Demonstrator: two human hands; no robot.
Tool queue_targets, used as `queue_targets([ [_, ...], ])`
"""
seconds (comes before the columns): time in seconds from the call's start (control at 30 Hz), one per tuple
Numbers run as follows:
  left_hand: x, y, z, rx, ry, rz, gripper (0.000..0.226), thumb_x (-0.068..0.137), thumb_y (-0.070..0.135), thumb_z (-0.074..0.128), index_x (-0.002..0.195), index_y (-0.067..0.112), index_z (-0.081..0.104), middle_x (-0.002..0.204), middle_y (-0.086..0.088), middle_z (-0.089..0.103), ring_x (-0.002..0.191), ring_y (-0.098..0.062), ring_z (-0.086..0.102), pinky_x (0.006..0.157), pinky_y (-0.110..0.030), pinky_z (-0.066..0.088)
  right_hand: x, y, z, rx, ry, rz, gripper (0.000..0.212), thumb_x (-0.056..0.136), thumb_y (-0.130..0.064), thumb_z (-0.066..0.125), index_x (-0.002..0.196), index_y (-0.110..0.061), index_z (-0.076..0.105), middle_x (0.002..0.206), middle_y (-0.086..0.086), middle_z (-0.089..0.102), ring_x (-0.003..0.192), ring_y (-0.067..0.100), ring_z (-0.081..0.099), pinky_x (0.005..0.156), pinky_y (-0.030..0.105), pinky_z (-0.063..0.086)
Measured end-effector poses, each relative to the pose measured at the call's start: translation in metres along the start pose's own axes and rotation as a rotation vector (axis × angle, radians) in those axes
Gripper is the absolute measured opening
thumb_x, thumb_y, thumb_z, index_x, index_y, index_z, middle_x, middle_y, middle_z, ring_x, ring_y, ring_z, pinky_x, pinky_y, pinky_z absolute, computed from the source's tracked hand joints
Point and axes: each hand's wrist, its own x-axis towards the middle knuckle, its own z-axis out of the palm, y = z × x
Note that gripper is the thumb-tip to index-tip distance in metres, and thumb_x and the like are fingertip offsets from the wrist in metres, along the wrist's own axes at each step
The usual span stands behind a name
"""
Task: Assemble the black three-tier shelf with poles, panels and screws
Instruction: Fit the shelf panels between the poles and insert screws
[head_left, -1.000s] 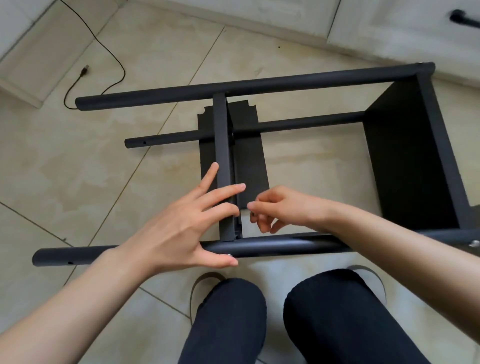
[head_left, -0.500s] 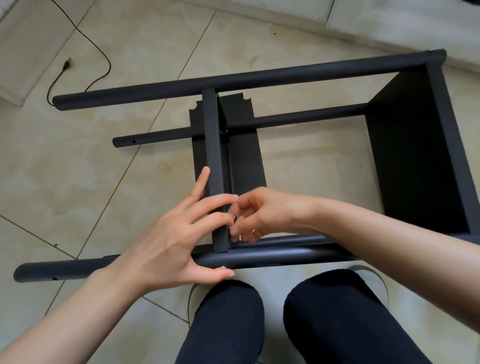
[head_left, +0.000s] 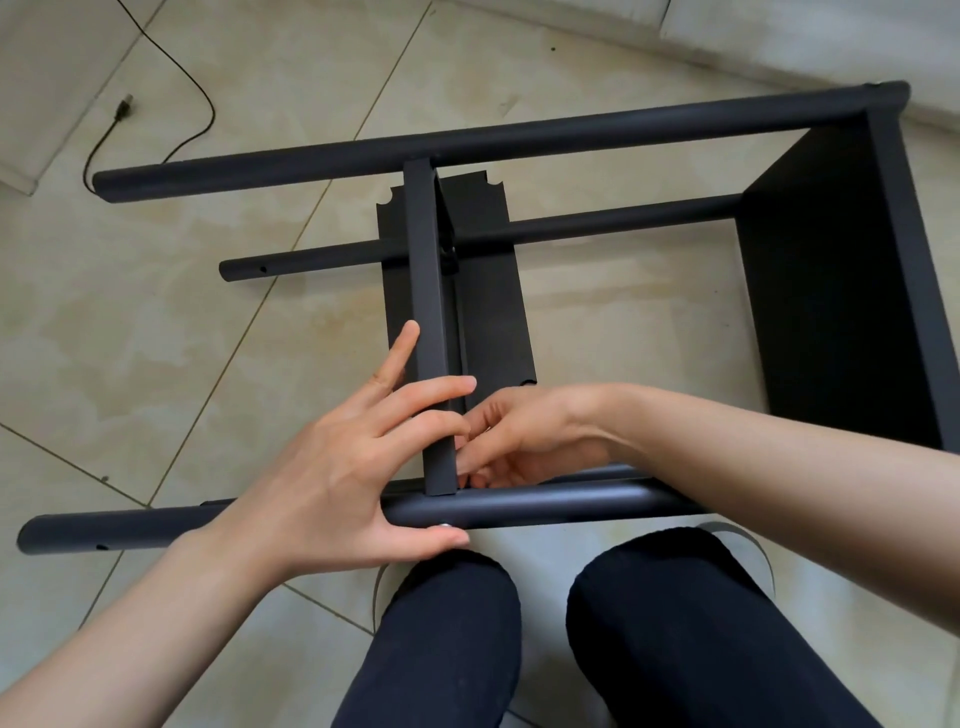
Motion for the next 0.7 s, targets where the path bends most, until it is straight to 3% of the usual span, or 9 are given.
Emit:
queue_targets([
  [0.23, -0.0005, 0.0002, 0.0004, -0.009, 0.005, -0.001, 0.063, 0.076, 0.065, 0.074, 0.119, 0.02, 0.065, 0.151, 0.009, 0.046, 0.155, -0.03, 0.011, 0.085, -0.05, 0.059, -0.0004, 0.0009, -0.0056, 0.118, -0.107, 0.038, 0.027, 0.095, -0.005, 0.059, 0.075, -0.015, 0.074, 0.079, 0.004, 0.066, 0.074, 0.013, 0.063, 0.083, 0.025, 0.054],
  [0.4, -0.0007, -0.0001, 0.0, -0.014, 0.009, 0.0, 0.062, 0.075, 0.063, 0.076, 0.118, 0.019, 0.065, 0.151, 0.008, 0.047, 0.155, -0.03, 0.012, 0.087, -0.049, 0.059, -0.0018, 0.0, -0.0048, 0.088, -0.105, 0.038, 0.035, 0.097, -0.003, 0.055, 0.071, -0.016, 0.076, 0.075, 0.001, 0.07, 0.072, 0.011, 0.065, 0.08, 0.023, 0.055],
  [0.7, -0.0002, -0.0002, 0.0007, -0.02, 0.015, 0.006, 0.061, 0.075, 0.061, 0.077, 0.118, 0.02, 0.064, 0.151, 0.009, 0.046, 0.155, -0.03, 0.012, 0.09, -0.049, 0.058, -0.0018, 0.0007, 0.002, 0.0, 0.003, 0.041, 0.028, 0.097, -0.007, 0.058, 0.071, -0.012, 0.069, 0.075, 0.005, 0.064, 0.066, 0.01, 0.059, 0.073, 0.021, 0.052],
])
